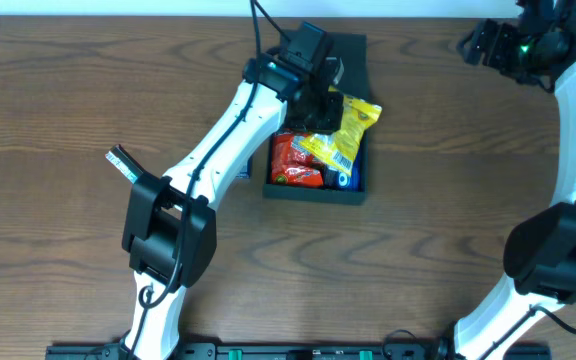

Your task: Pack container

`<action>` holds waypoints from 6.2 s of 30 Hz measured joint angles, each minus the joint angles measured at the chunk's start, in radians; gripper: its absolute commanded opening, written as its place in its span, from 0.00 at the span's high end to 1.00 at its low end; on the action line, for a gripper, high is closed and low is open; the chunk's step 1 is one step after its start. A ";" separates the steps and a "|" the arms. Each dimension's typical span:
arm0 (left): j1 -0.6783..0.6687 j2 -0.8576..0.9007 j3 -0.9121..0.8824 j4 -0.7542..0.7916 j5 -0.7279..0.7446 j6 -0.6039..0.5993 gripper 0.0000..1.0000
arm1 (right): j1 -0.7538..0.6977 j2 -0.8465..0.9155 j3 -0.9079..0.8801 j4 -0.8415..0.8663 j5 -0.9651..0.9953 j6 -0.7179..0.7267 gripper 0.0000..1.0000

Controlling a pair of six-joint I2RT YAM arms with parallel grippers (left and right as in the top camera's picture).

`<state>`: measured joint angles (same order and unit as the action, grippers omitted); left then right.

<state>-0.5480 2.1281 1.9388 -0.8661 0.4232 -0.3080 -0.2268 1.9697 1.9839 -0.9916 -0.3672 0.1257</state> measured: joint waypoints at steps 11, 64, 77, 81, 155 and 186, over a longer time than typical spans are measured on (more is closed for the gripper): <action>-0.021 0.000 -0.153 0.103 -0.082 -0.237 0.94 | 0.000 0.000 0.000 -0.116 0.000 -0.001 0.09; 0.283 -0.428 -0.169 0.061 -0.453 -0.154 0.22 | 0.462 0.004 -0.459 0.124 -0.151 -0.215 0.99; 0.283 -0.428 -0.169 0.053 -0.453 -0.109 0.21 | 0.495 0.075 -0.510 0.193 -0.112 -0.205 0.99; 0.283 -0.428 -0.170 0.047 -0.453 -0.107 0.21 | 0.495 0.085 -0.475 0.151 -0.121 -0.200 0.99; 0.283 -0.428 -0.170 -0.091 -0.471 -0.003 0.26 | 0.355 0.059 -0.629 0.574 -0.130 -0.064 0.99; 0.264 -0.316 -0.778 0.377 -0.296 0.104 0.13 | 0.188 0.059 -0.327 0.321 -0.127 -0.039 0.31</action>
<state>-0.2836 1.8118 1.1606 -0.4889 0.1276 -0.2043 -0.0391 2.0289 1.6566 -0.6708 -0.4938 0.0872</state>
